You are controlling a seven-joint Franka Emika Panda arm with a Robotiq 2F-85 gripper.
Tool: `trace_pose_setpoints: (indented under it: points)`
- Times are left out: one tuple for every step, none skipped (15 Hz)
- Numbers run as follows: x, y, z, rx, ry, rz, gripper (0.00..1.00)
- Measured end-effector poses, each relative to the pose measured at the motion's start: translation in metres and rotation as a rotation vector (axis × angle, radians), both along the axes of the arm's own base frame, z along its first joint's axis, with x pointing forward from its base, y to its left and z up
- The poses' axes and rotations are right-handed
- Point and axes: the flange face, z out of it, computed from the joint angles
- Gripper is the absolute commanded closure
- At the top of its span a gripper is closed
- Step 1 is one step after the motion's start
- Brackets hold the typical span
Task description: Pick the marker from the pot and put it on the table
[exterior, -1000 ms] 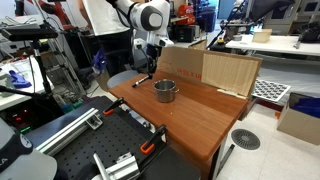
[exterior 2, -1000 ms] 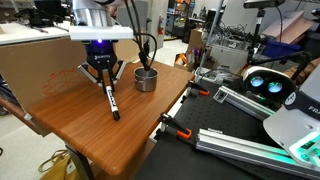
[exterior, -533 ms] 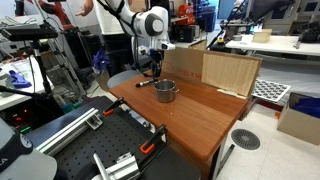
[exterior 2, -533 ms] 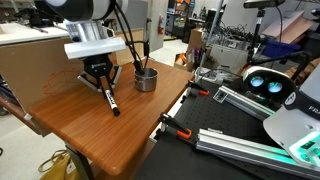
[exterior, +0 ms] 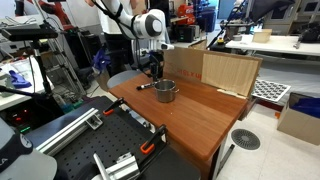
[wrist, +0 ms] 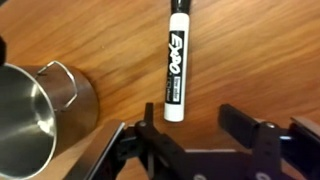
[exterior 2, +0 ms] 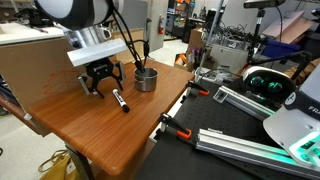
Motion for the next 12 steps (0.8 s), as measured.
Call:
trace_pose_setpoints:
  points:
    - [0.0,0.0,0.0,-0.003,-0.001,0.003,0.0]
    - [0.0,0.0,0.0,-0.005,-0.001,0.006,0.0]
    - [0.0,0.0,0.0,-0.006,-0.002,0.007,0.0]
    - [0.0,0.0,0.0,-0.006,-0.002,0.009,0.0]
    - [0.001,0.0,0.0,-0.005,-0.002,0.01,0.0]
    - [0.001,0.0,0.001,-0.004,-0.004,0.01,0.0]
    - [0.001,0.001,0.002,-0.003,-0.006,0.012,0.0]
    - [0.001,0.003,0.003,-0.001,-0.01,0.014,0.0]
    - [0.001,0.006,0.007,0.003,-0.016,0.017,0.0]
    - [0.001,0.009,0.011,0.009,-0.023,0.02,0.0]
    - [0.0,0.013,0.019,0.017,-0.032,0.024,0.0]
    - [-0.001,0.017,0.028,0.026,-0.045,0.028,0.0]
